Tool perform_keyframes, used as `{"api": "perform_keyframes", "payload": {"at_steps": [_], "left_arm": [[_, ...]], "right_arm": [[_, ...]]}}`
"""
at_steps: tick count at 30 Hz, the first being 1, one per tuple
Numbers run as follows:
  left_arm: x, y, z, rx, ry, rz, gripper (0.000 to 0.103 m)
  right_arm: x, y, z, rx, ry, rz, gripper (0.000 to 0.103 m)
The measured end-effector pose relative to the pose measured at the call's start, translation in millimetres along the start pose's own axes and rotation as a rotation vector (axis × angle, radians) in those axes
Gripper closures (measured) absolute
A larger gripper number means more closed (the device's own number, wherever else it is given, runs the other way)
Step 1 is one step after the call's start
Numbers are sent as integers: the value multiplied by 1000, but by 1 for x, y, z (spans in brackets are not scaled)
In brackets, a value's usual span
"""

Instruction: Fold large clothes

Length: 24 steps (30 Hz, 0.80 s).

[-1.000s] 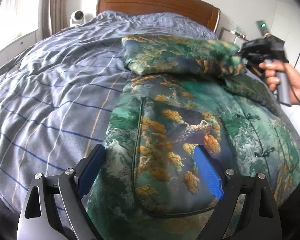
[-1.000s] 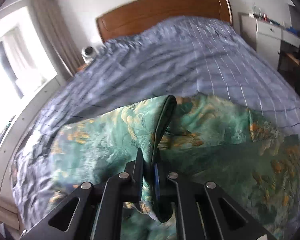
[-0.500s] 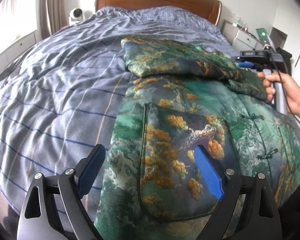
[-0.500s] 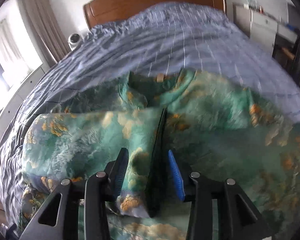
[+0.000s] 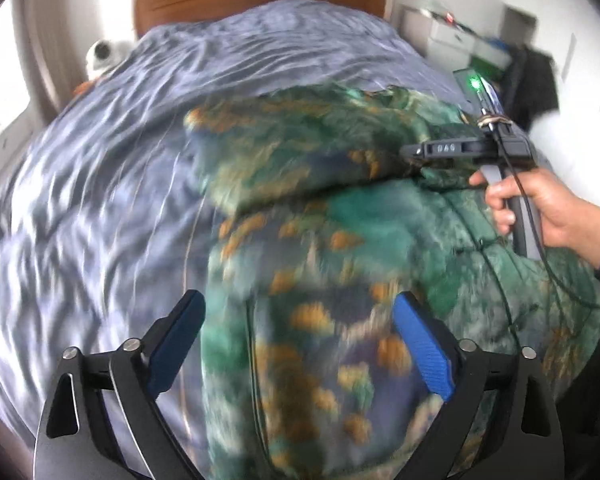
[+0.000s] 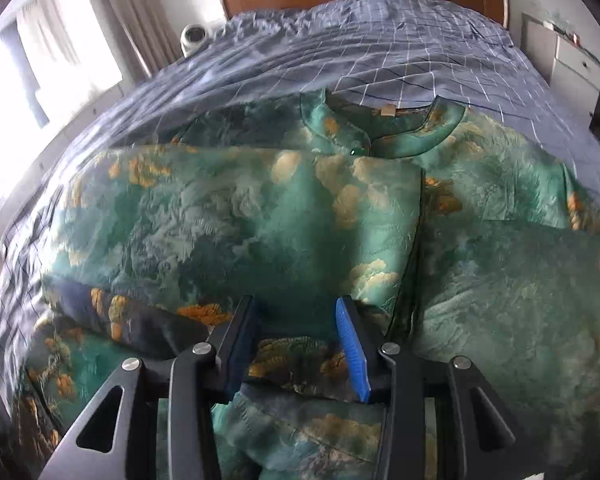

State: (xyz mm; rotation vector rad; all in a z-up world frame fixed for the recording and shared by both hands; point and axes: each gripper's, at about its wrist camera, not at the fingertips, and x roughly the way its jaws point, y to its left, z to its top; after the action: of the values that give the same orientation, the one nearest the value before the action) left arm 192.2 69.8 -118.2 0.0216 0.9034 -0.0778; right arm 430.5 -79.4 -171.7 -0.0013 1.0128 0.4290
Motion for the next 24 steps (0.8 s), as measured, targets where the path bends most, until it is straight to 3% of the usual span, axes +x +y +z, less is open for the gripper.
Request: {"api": "perform_keyframes", "payload": {"at_steps": [3,8,11,13,18,24], "left_arm": [[20,-7,42,21,-8,11,4],[90,-8,110,-80,-3,21,4],[140,-1,122,-126,67,60,4],[181,8,120,-162,165,59,4],[197,12,134,-139,150,63,0],[229,44,174,-247,160,62,0]], "right_arm": [[0,-1,-4,1,-13,10,61],[3,-12,-5,29,-19,41,61],[4,-11,-6,30,-20,43,61],[4,-10,-6,32,-23,49,61],[4,-13,-7,45,-30,74,61],[4,-13,-9,49,-42,74,61]]}}
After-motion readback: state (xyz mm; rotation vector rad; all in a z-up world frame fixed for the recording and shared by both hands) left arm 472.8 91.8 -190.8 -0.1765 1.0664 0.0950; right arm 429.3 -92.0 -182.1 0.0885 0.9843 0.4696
